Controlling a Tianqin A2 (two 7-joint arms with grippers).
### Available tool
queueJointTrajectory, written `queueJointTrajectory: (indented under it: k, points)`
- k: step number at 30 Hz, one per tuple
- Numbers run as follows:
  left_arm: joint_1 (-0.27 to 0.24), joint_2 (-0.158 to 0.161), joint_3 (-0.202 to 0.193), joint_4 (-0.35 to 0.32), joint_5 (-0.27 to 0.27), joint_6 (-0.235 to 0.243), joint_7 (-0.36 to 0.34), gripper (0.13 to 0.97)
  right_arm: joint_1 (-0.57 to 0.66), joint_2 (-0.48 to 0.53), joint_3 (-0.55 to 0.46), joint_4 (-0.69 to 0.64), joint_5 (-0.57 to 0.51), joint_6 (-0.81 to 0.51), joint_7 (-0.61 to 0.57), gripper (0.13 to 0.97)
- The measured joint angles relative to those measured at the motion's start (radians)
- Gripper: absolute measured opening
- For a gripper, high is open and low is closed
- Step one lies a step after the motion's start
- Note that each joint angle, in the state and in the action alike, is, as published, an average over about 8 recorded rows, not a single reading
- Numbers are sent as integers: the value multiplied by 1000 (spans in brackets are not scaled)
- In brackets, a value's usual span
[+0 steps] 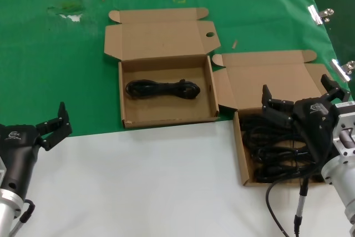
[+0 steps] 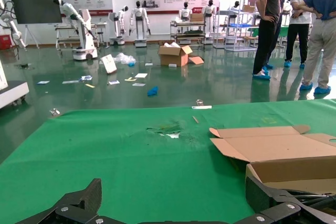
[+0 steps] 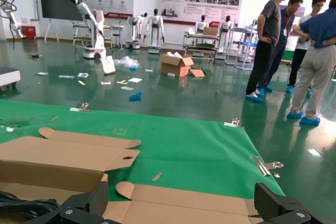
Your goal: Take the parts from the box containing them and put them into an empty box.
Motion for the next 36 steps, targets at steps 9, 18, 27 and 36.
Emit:
queueJointTrajectory:
  k: [9, 18, 27, 36]
  points:
    - [0, 0, 0, 0, 0, 0, 0, 965, 0, 0, 0, 0, 0, 0, 0, 966]
    - [0, 0, 0, 0, 0, 0, 0, 965, 0, 0, 0, 0, 0, 0, 0, 966]
    - [0, 0, 0, 0, 0, 0, 0, 965, 0, 0, 0, 0, 0, 0, 0, 966]
    - [0, 0, 0, 0, 0, 0, 0, 965, 0, 0, 0, 0, 0, 0, 0, 966]
